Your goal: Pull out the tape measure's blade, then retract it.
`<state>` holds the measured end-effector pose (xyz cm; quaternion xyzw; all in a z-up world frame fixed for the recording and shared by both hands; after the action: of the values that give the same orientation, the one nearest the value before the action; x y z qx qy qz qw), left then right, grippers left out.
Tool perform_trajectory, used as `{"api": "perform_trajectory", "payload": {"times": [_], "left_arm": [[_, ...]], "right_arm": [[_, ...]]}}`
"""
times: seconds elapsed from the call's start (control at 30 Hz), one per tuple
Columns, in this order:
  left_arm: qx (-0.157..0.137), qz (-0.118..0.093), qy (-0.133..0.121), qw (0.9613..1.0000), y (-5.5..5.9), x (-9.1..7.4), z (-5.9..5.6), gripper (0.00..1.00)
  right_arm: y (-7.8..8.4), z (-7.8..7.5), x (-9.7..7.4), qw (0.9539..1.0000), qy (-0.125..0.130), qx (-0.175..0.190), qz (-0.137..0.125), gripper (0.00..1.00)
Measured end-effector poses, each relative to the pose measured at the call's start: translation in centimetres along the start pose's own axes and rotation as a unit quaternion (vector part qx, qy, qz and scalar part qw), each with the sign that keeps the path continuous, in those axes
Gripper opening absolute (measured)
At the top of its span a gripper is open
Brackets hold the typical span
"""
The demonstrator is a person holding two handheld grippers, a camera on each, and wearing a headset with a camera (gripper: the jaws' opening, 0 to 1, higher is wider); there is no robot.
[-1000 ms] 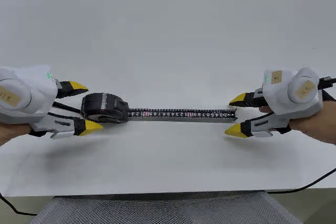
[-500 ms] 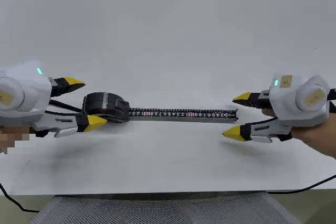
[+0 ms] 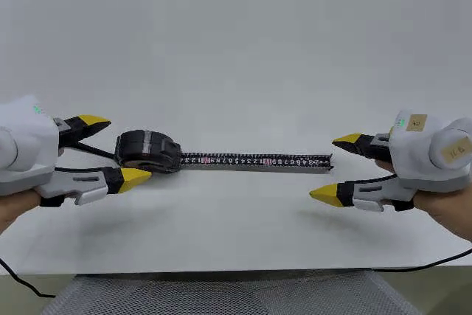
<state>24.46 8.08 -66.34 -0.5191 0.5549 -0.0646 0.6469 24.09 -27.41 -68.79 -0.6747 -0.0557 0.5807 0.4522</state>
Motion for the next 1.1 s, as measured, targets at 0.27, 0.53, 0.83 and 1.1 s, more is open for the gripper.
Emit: {"api": "perform_trajectory", "payload": {"times": [0.27,0.53,0.83,1.1], "left_arm": [[-0.018,-0.006,-0.002,0.9998,0.7,-0.5,-0.9,0.64],[-0.033,-0.013,-0.010,0.9993,1.2,-1.1,-1.6,0.69],[-0.040,-0.019,-0.024,0.9987,1.8,-1.4,-2.2,0.73],[-0.047,-0.024,-0.025,0.9983,2.3,-1.6,-2.8,0.75]], "right_arm": [[0.0,0.7,-0.5,1.0000,0.005,0.005,-0.005,0.67],[0.0,1.0,-0.9,0.9997,0.017,0.011,-0.014,0.76],[0.1,1.5,-1.3,0.9992,0.026,0.018,-0.026,0.80],[0.4,2.1,-1.4,0.9976,0.047,0.018,-0.048,0.79]]}}
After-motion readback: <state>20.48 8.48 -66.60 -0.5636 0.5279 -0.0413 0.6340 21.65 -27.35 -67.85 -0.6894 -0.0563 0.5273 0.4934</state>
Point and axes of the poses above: the centre of the closed fingertips' face, and the gripper's own axes: x roughly forward along the fingers, z roughly to its left, y roughly out of its underside, the point moved 7 cm from there along -x, roughly backward along the fingers, and after that the axes turned 6 degrees about y, right-handed, at the moved point
